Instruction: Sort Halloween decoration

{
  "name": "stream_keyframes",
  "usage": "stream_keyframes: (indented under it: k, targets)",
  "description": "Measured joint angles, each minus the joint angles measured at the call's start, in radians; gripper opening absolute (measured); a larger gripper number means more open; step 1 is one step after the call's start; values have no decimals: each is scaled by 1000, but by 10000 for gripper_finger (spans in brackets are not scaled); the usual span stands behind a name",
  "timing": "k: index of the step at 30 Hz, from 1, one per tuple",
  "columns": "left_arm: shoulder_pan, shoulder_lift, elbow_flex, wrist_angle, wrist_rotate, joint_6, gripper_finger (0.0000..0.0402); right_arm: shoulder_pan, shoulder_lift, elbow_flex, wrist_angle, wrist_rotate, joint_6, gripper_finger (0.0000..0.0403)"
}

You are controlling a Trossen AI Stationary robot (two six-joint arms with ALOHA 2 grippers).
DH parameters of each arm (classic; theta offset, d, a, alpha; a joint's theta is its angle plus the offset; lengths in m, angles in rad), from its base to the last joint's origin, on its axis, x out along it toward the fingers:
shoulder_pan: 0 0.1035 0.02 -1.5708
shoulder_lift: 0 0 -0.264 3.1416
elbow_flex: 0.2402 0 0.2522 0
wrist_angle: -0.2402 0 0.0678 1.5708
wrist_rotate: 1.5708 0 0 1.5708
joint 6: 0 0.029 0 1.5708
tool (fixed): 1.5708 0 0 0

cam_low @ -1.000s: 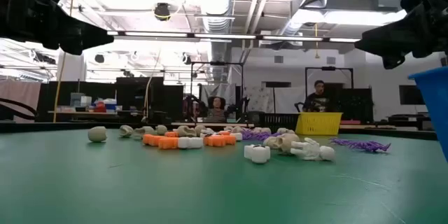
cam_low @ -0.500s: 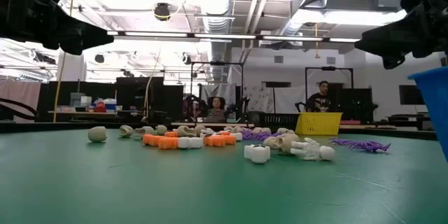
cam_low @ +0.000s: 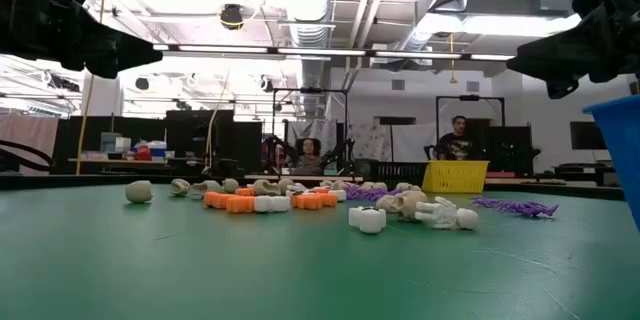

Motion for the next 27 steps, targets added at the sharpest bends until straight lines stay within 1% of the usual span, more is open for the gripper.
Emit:
stream_keyframes:
  k: [12, 17, 19, 23, 26, 27]
  targets:
    - [0, 0, 0, 0, 0, 0, 189, 0, 0, 0, 0, 0, -4, 137]
    - [0, 0, 0, 0, 0, 0, 189, -12, 0, 0, 1, 2, -206, 137]
    - [0, 0, 0, 0, 0, -3, 189, -22, 0, 0, 3, 3, -233, 137]
    - [0, 0, 0, 0, 2, -49, 189, -32, 0, 0, 6, 0, -196, 137]
    - [0, 0, 0, 0, 3, -70, 189, -35, 0, 0, 15, -28, -93, 137]
    - [0, 0, 0, 0, 4, -71, 189, -34, 0, 0, 15, -45, -85, 137]
